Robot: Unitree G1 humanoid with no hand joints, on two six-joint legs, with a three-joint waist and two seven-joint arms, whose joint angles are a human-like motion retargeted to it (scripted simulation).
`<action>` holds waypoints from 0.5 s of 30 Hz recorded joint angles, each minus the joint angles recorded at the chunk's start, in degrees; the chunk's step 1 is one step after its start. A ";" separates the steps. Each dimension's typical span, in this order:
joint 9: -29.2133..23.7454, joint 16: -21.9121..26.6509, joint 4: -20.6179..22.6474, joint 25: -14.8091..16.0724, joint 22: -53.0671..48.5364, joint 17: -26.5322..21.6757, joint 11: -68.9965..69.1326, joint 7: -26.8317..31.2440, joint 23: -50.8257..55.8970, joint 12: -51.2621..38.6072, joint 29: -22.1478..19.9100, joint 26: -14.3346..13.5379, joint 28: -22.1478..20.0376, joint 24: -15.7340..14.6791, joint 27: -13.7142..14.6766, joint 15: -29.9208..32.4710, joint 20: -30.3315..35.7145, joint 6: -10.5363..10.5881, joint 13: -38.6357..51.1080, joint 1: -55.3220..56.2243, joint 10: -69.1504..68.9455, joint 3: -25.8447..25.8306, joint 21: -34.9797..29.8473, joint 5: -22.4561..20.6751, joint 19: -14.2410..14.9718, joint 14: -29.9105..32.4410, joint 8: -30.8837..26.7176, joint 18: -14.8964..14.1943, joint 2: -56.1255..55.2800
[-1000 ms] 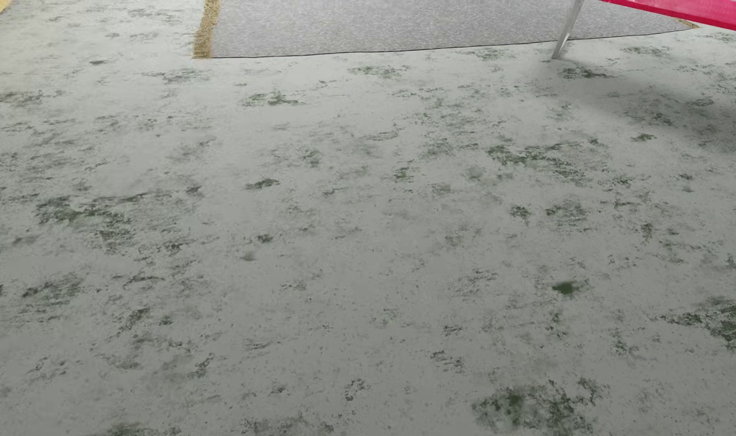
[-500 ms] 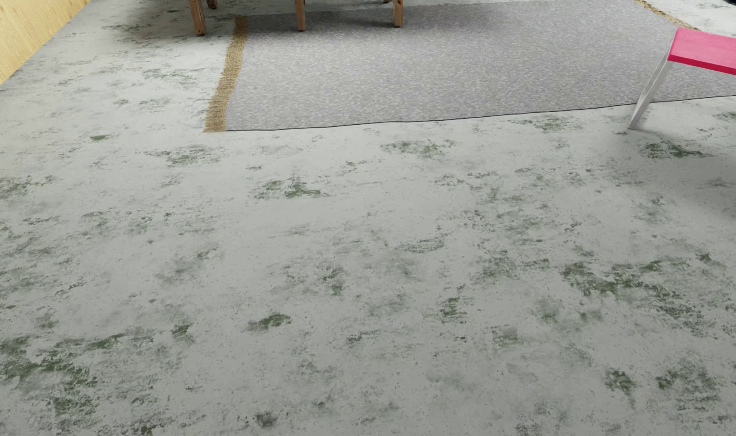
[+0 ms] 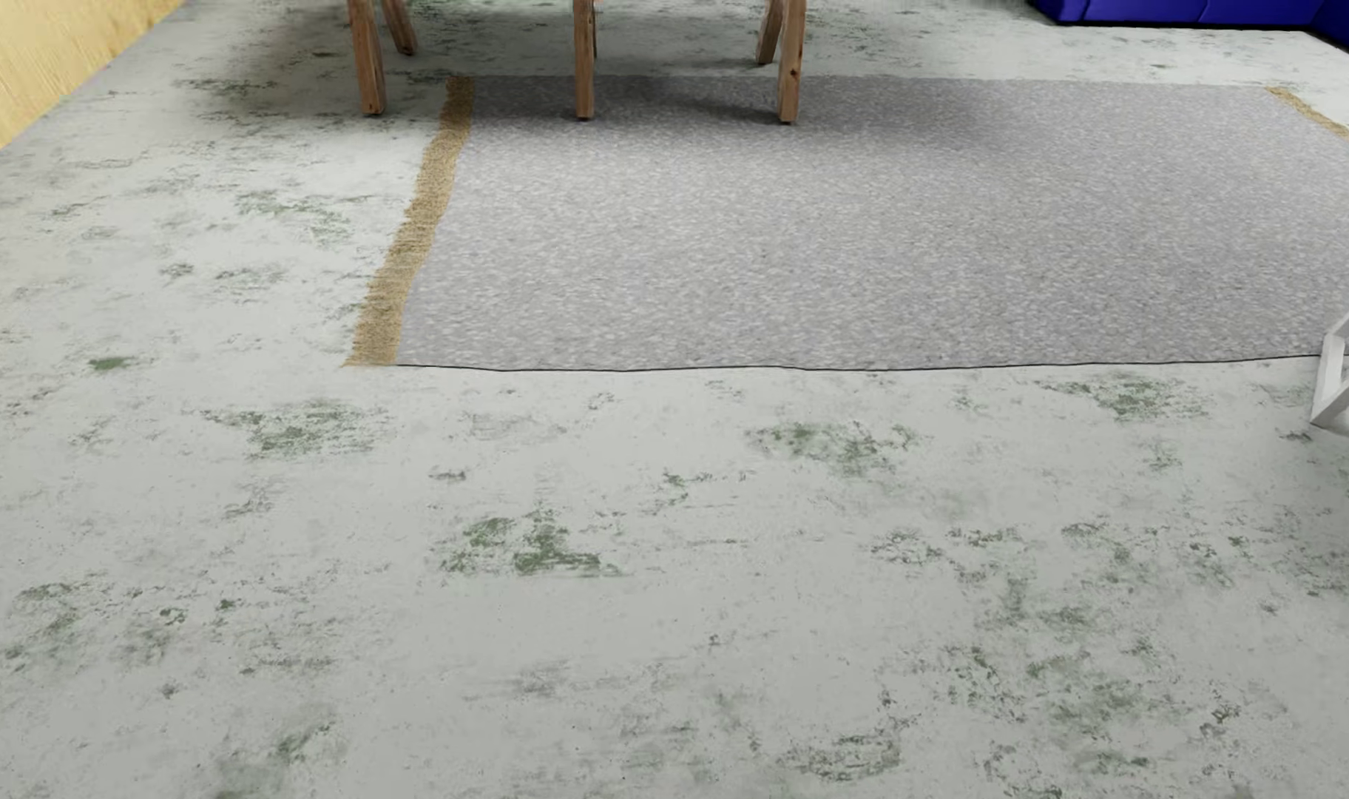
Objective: Go to the dark pink table
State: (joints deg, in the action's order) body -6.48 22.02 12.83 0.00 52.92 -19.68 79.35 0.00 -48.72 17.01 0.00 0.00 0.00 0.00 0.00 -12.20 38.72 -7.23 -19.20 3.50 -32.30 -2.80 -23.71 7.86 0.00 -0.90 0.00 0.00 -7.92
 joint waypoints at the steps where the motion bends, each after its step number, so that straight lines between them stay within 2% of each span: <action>1: 0.03 0.40 -1.24 0.00 -4.44 -0.55 -5.97 0.00 -1.29 -2.14 0.00 0.00 0.00 0.00 0.00 -1.02 -2.59 1.22 -2.10 -5.62 2.85 -3.66 -0.93 -0.78 0.00 -4.23 0.00 0.00 -4.23; 2: 0.21 0.92 -2.92 0.00 -9.45 -1.05 -15.07 0.00 -2.49 -4.22 0.00 0.00 0.00 0.00 0.00 -0.65 -5.57 2.31 -4.07 -10.43 5.12 -6.75 -1.70 -1.23 0.00 -7.91 0.00 0.00 -7.45; 4: 1.24 1.23 -5.01 0.00 -16.32 -1.65 -38.30 0.00 -4.96 -9.17 0.00 0.00 0.00 0.00 0.00 0.21 -11.53 3.05 -7.25 -17.98 7.90 -11.58 -2.03 -0.22 0.00 -14.15 0.00 0.00 -10.57; 5: 2.26 1.77 -5.26 0.00 -20.02 -1.71 -48.57 0.00 -5.99 -11.21 0.00 0.00 0.00 0.00 0.00 4.01 -14.44 2.71 -8.19 -20.00 8.10 -12.82 -2.12 0.18 0.00 -16.21 0.00 0.00 -11.74; 6: 3.55 2.30 -6.49 0.00 -22.79 -1.51 -69.10 0.00 -7.10 -12.94 0.00 0.00 0.00 0.00 0.00 14.87 -17.07 2.86 -8.78 -21.37 7.86 -13.89 -1.75 0.75 0.00 -17.58 0.00 0.00 -13.86; 7: 4.11 2.65 -7.87 0.00 -24.54 -1.34 -71.53 0.00 -8.20 -14.02 0.00 0.00 0.00 0.00 0.00 15.73 -18.85 3.02 -9.32 -23.07 6.68 -14.85 -1.57 0.71 0.00 -17.22 0.00 0.00 -15.95; 8: 3.68 2.99 -9.82 0.00 -26.11 -1.14 -50.43 0.00 -9.54 -13.72 0.00 0.00 0.00 0.00 0.00 2.55 -20.18 3.29 -9.54 -25.66 4.59 -15.77 -1.77 -0.20 0.00 -15.09 0.00 0.00 -17.68; 9: 4.36 2.52 -11.33 0.00 -25.71 -1.09 -44.75 0.00 -10.93 -12.50 0.00 0.00 0.00 0.00 0.00 -0.76 -21.32 4.01 -9.35 -26.14 0.39 -16.14 -1.83 -1.67 0.00 -10.29 0.00 0.00 -19.64; 10: 6.12 1.57 -12.81 0.00 -23.94 -1.07 -38.64 0.00 -12.70 -10.84 0.00 0.00 0.00 0.00 0.00 4.21 -21.74 4.98 -8.87 -23.55 -7.27 -15.87 -3.20 -2.62 0.00 -3.49 0.00 0.00 -22.09; 11: 4.50 0.31 -15.83 0.00 -19.57 -1.09 -32.97 0.00 -14.33 -9.13 0.00 0.00 0.00 0.00 0.00 3.66 -20.44 6.88 -8.22 -22.86 -16.57 -14.61 -4.20 -5.72 0.00 4.49 0.00 0.00 -18.76; 12: 3.77 0.25 -14.67 0.00 -15.31 -0.76 -30.79 0.00 -13.26 -8.53 0.00 0.00 0.00 0.00 0.00 0.24 -17.49 6.48 -6.54 -16.66 -30.01 -12.71 -2.16 -7.10 0.00 11.28 0.00 0.00 -16.64; 13: 2.67 -0.18 -14.73 0.00 -9.77 -0.37 -31.75 0.00 -10.77 -8.73 0.00 0.00 0.00 0.00 0.00 -1.42 -13.21 6.64 -5.10 -10.89 -41.51 -10.72 -2.29 -9.28 0.00 11.23 0.00 0.00 -11.98; 14: 1.77 -1.50 -12.85 0.00 -4.94 0.27 -34.95 0.00 -6.50 -7.54 0.00 0.00 0.00 0.00 0.00 -0.90 -13.58 5.23 -4.17 -5.88 -47.75 -6.88 -0.31 -10.04 0.00 8.09 0.00 0.00 -6.06; 15: 1.67 -1.82 -10.65 0.00 -1.16 0.61 -37.60 0.00 -2.15 -5.46 0.00 0.00 0.00 0.00 0.00 -0.07 -11.64 3.71 -2.52 -0.67 -47.93 -3.64 1.28 -10.33 0.00 7.36 0.00 0.00 -1.74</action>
State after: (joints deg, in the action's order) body -4.81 20.20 2.17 0.00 51.77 -19.07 41.75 0.00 -50.86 11.55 0.00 0.00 0.00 0.00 0.00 -12.27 27.08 -3.52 -21.73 2.83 -80.23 -6.45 -22.43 -2.47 0.00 6.46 0.00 0.00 -9.66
